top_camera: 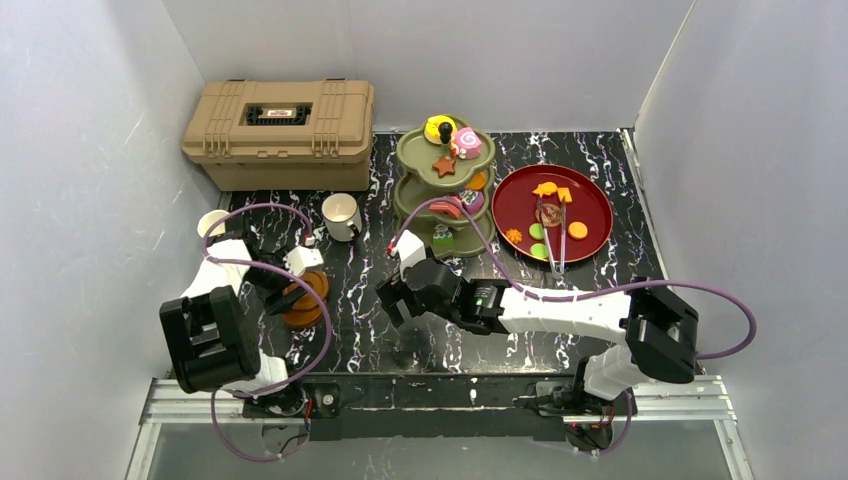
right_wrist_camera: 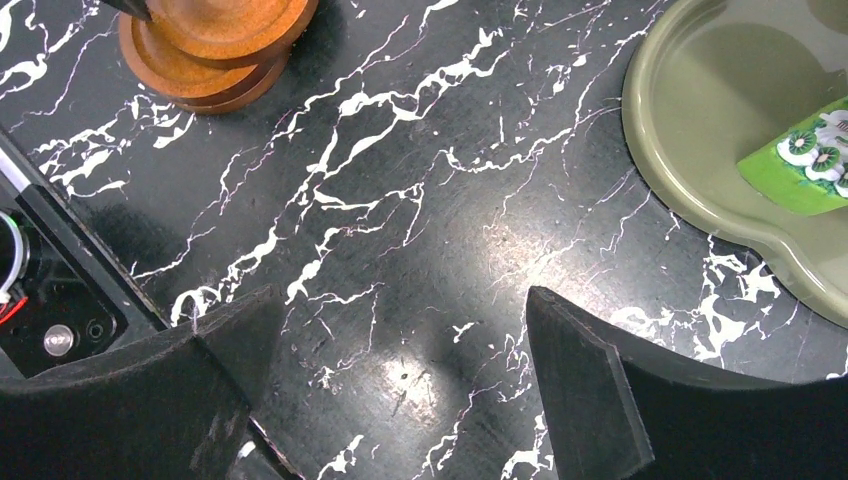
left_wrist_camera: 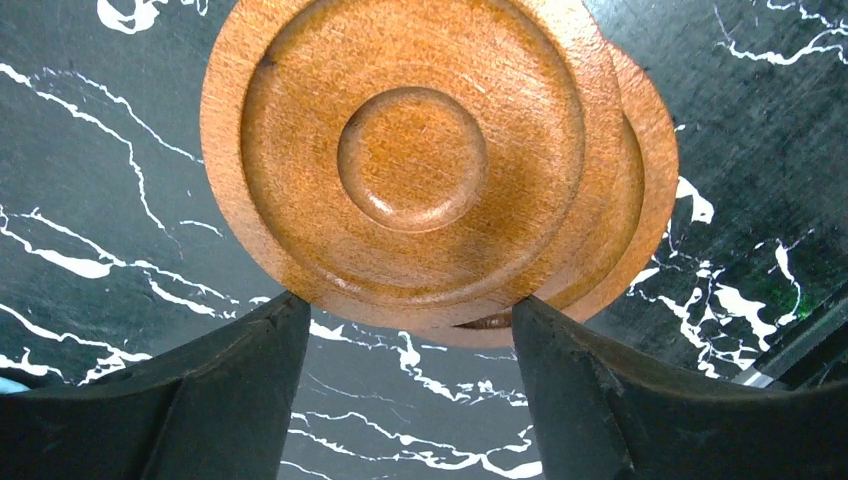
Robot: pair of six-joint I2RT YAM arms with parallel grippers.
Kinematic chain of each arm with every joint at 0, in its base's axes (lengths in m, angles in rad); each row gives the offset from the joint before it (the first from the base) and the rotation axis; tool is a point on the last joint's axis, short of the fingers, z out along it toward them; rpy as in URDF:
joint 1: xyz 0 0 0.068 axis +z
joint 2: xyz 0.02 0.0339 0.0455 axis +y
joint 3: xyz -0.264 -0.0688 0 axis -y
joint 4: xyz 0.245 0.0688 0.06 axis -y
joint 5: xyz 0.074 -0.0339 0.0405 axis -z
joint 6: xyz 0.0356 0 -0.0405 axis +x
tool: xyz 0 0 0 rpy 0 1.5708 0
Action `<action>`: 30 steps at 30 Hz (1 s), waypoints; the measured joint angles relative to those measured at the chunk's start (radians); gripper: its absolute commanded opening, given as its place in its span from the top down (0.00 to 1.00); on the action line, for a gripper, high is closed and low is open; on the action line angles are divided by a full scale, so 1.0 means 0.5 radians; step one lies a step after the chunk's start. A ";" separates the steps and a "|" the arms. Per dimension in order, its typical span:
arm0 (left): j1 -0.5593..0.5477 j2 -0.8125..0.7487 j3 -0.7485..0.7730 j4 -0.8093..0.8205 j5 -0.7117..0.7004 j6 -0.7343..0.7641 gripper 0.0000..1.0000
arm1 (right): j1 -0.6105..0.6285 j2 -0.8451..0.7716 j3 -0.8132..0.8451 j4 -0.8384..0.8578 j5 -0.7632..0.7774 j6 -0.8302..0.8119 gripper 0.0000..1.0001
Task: Serve the afternoon tea
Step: Move the coaster to the center of the board.
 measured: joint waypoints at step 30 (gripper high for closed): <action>-0.974 -0.043 -0.065 0.143 0.063 -0.308 0.38 | -0.112 0.002 -0.266 0.154 -0.031 0.148 0.02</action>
